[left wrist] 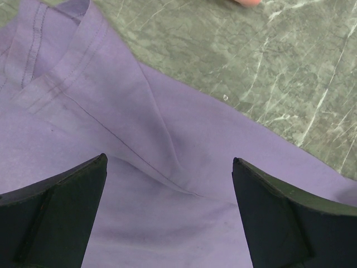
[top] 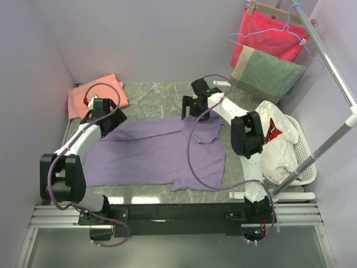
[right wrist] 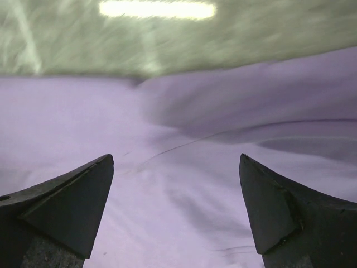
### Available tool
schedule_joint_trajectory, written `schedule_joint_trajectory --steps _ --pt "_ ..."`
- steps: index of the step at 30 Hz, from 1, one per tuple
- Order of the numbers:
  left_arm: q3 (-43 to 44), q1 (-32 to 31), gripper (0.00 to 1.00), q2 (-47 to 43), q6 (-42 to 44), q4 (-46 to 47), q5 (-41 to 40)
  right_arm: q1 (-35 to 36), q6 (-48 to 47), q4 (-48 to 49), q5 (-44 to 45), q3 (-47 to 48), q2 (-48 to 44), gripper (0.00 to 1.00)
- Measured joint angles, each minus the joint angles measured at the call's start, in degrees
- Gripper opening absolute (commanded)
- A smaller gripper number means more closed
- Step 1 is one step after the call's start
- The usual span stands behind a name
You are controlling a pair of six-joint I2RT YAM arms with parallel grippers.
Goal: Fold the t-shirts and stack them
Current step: Fold the flattened tshirt in 1/3 of the way
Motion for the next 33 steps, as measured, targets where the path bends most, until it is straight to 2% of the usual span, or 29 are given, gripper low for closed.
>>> schedule_joint_trajectory --steps 4,8,17,33 --pt "0.0 0.1 0.99 0.0 0.0 0.0 0.1 3.3 0.9 -0.1 0.1 0.9 0.7 1.00" --pt "0.0 0.2 0.99 0.0 0.0 0.0 0.1 3.3 1.7 -1.0 2.2 3.6 3.5 1.00" --pt "0.0 0.3 0.99 0.0 0.0 0.0 0.1 -0.8 2.5 -4.6 5.9 6.6 6.6 1.00" --pt "0.0 0.3 0.99 0.0 0.0 -0.7 0.0 -9.0 1.0 -10.1 4.4 15.8 11.6 1.00"
